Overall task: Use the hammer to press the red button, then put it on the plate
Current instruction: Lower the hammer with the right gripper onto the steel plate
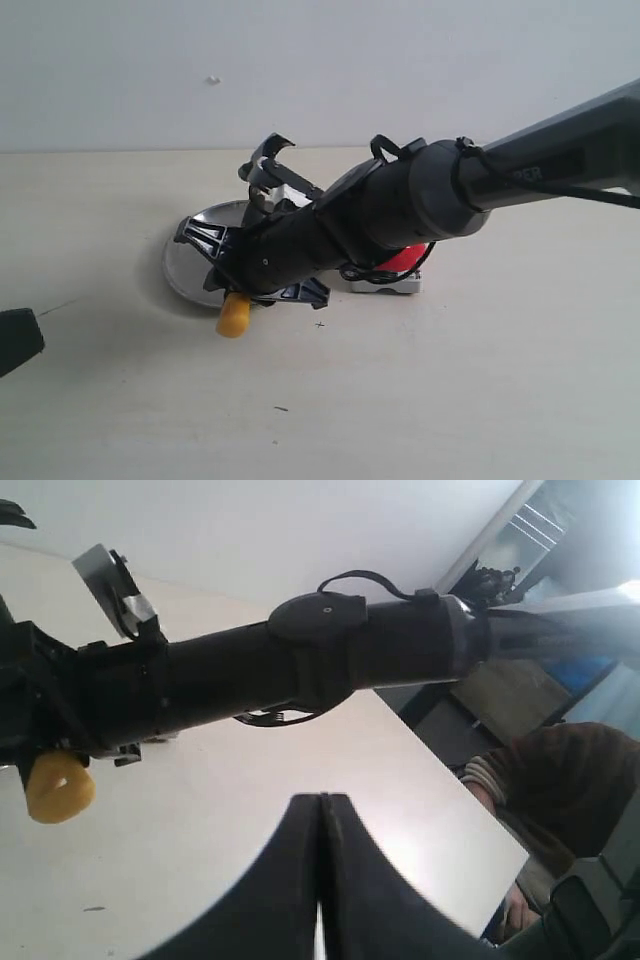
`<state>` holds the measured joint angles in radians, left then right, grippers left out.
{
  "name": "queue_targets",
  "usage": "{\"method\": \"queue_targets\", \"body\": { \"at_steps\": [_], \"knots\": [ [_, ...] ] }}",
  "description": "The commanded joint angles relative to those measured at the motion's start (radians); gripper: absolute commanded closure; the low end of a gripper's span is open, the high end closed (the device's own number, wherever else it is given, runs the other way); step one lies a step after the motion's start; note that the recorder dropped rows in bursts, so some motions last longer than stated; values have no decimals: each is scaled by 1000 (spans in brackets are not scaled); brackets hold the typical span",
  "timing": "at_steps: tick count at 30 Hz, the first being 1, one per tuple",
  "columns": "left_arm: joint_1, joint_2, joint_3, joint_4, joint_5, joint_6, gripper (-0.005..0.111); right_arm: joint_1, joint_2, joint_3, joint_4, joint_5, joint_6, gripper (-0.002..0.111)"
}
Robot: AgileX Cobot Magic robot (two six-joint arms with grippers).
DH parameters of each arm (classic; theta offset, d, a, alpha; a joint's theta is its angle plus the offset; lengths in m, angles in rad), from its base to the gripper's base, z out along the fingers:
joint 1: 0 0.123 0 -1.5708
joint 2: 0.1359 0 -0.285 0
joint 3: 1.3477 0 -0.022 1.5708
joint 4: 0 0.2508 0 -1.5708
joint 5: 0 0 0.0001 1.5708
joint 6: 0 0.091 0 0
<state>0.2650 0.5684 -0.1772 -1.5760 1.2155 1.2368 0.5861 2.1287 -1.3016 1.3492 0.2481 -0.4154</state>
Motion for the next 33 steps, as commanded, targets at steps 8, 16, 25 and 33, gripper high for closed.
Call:
{"method": "queue_targets", "body": {
  "at_steps": [8,16,25,33],
  "knots": [
    [-6,2,-7,-4,6,-2,107,-5,92,-148,-3,95,-27,108],
    [-6,2,-7,-4,6,0,107,-5,103,-148,55,97,-27,108],
    [-6,2,-7,-4,6,0,107,-7,107,-148,64,120,-18,108],
    [-6,2,-7,-4,6,0,107,-7,121,-148,61,126,-2,108]
  ]
}}
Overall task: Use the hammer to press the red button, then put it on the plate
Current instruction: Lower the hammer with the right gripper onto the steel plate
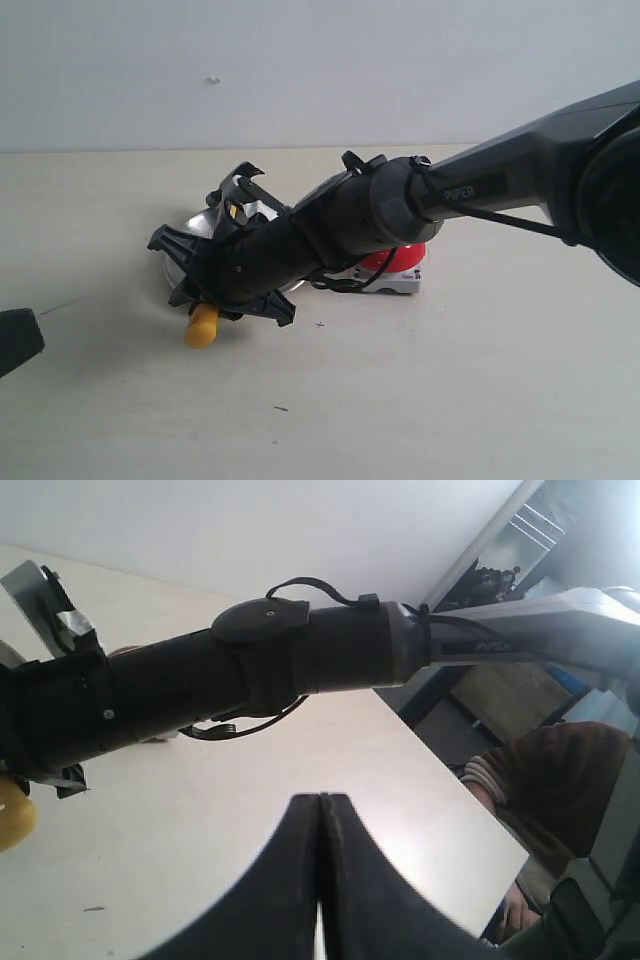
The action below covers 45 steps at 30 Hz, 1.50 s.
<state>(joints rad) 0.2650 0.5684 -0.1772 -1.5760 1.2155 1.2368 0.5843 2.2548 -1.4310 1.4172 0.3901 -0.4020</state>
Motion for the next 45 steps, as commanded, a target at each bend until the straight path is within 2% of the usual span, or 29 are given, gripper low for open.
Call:
{"method": "queue_targets", "body": {
  "at_steps": [1,10,31,40,45],
  "knots": [
    [-6,2,-7,-4,6,2,107,-5,2,-19,-4,-18,-15,106],
    [-6,2,-7,-4,6,4,107,-5,10,-21,-3,-53,5,92],
    [-6,2,-7,-4,6,4,107,-5,14,-22,-3,-79,3,91],
    [-6,2,-7,-4,6,4,107,-5,14,-22,-5,-94,-4,72],
    [-6,2,-7,-4,6,7,107,-5,14,-22,-5,-92,-17,71]
  ]
}}
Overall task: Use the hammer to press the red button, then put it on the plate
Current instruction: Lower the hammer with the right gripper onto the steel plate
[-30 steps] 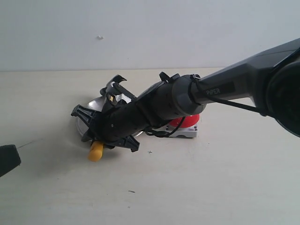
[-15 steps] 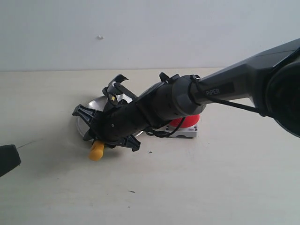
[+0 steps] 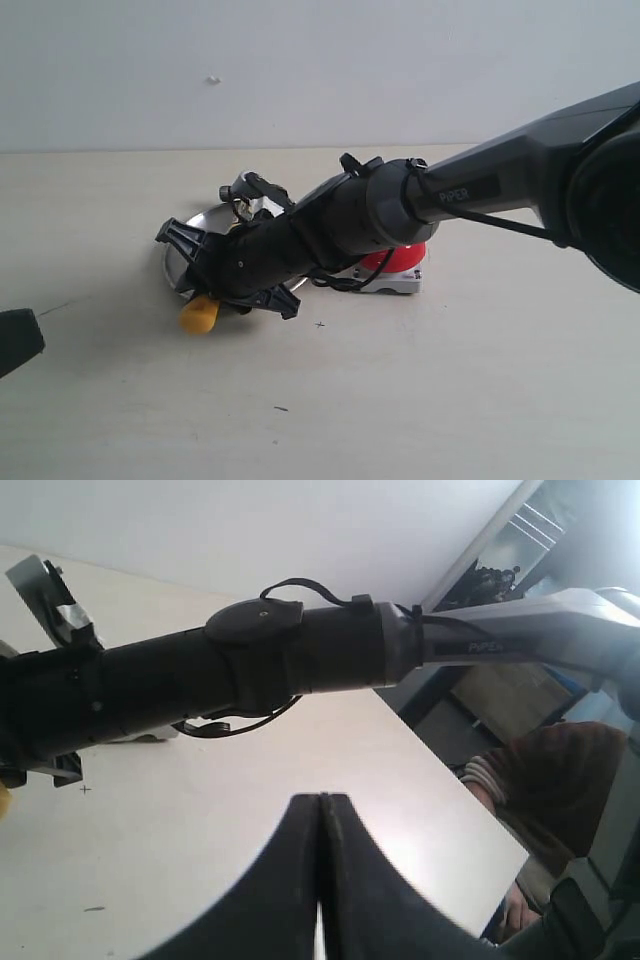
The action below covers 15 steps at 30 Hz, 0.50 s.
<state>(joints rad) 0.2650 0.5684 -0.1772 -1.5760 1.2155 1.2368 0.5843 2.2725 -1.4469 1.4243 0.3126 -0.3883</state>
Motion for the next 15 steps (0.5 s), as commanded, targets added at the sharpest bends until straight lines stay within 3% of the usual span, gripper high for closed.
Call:
{"method": "queue_targets", "body": {
  "at_steps": [1,5,15],
  "knots": [
    [-6,2,-7,-4,6,7,107,-5,-4,-6,-12,-14,-31,71],
    [-6,2,-7,-4,6,7,107,-5,-4,-6,-12,-17,-29,70],
    [-6,2,-7,-4,6,7,107,-5,-4,-6,-12,-13,-29,54]
  ]
}}
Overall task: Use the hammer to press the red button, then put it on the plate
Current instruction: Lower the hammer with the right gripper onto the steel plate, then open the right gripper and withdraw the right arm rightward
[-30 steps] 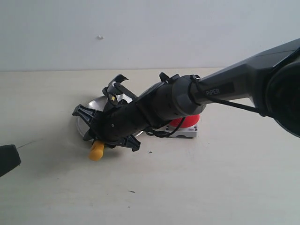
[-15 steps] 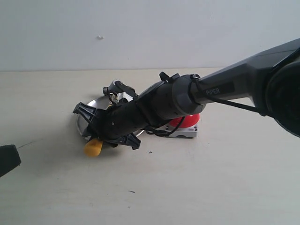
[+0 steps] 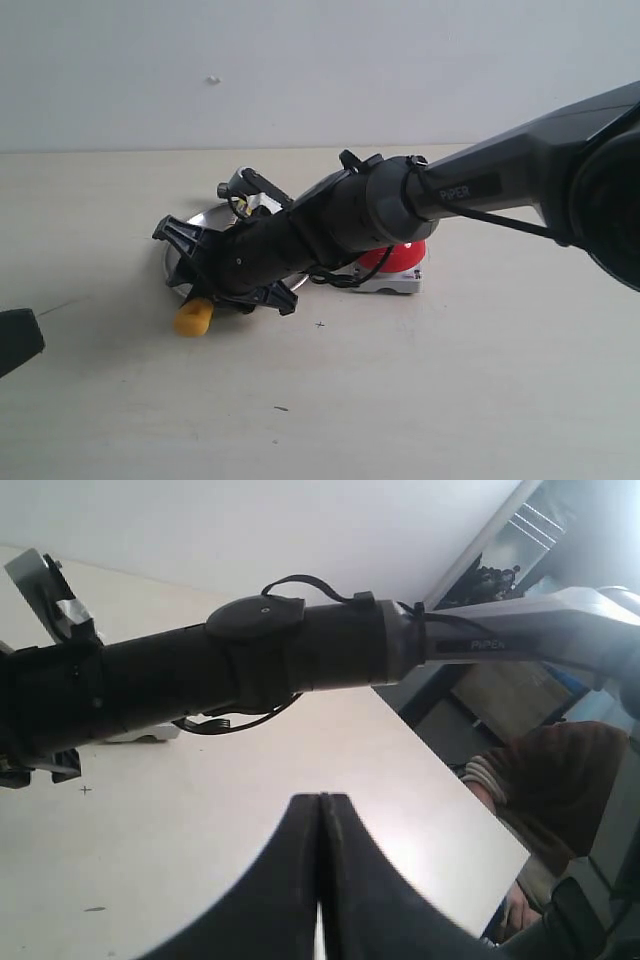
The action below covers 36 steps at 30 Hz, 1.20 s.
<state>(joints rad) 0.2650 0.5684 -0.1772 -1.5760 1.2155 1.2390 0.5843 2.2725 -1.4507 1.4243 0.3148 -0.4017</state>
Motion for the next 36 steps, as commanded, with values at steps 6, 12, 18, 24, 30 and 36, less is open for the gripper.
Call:
{"method": "queue_targets", "body": {
  "at_steps": [6,12,18,24,30,36],
  "knots": [
    [-6,2,-7,-4,6,5,107,-5,-4,-3,-16,-17,-15,54],
    [-6,2,-7,-4,6,5,107,-5,-7,-3,-21,-15,-15,54],
    [-6,2,-7,-4,6,9,107,-5,-51,-3,-68,-14,14,54],
    [-6,2,-7,-4,6,9,107,-5,-101,-3,-436,49,278,59],
    [-6,2,-7,-4,6,9,107,32,-425,150,-1126,27,696,108],
    [-6,2,-7,-4,6,9,107,101,-869,527,-1437,-118,837,108]
  ]
}}
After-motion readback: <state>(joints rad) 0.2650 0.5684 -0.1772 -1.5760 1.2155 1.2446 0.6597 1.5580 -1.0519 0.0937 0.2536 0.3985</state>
